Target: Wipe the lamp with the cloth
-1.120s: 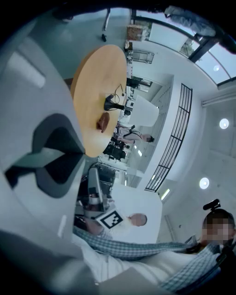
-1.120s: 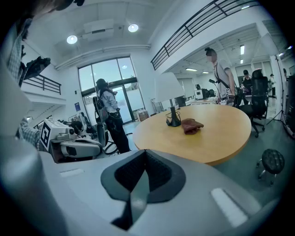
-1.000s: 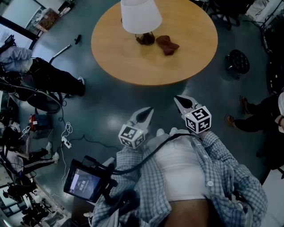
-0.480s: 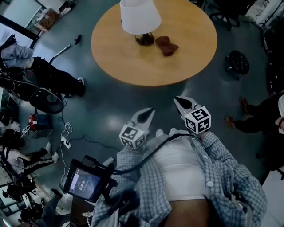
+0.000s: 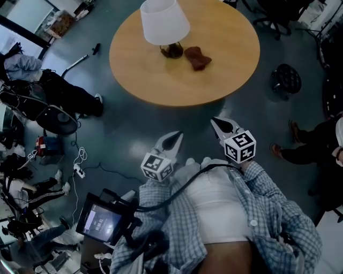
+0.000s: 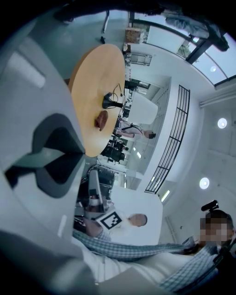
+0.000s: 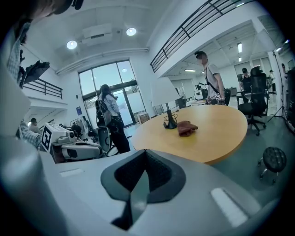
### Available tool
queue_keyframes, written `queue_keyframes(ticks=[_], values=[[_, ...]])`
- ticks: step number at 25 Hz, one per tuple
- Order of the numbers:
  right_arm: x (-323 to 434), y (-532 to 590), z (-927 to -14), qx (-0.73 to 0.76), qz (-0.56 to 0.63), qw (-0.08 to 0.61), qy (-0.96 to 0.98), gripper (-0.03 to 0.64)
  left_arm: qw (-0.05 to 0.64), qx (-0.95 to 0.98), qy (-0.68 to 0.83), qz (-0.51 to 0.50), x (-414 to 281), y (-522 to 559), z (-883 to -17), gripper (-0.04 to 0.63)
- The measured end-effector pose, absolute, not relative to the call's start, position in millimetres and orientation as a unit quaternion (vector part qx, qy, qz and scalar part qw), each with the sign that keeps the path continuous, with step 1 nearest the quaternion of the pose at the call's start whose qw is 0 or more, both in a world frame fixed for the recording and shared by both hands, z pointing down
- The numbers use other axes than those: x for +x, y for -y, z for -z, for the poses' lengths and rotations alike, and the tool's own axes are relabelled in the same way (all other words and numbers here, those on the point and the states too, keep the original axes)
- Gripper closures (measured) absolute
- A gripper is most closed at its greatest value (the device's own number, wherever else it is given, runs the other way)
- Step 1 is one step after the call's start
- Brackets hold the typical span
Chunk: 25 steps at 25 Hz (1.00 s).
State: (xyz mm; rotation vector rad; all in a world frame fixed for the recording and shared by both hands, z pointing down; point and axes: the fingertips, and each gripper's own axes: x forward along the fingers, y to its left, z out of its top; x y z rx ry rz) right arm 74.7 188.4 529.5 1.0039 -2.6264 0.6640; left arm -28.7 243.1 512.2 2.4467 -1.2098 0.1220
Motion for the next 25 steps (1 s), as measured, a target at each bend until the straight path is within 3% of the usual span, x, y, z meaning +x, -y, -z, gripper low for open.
queue_keyframes(ticks=[13,25], values=[[98.6,-173.9,-536.9,0.334,-0.230,0.124,0.906,0.614,0.212,0.866,0.450,-0.044,-6.9,-232.4,-521.4,0.592],[82.1,-75.8,-536.7,0.364,-0.223,0.127,0.895,0.614,0.225,0.880,0.417,-0.025,-26.3,-122.4,-532.1,0.591]])
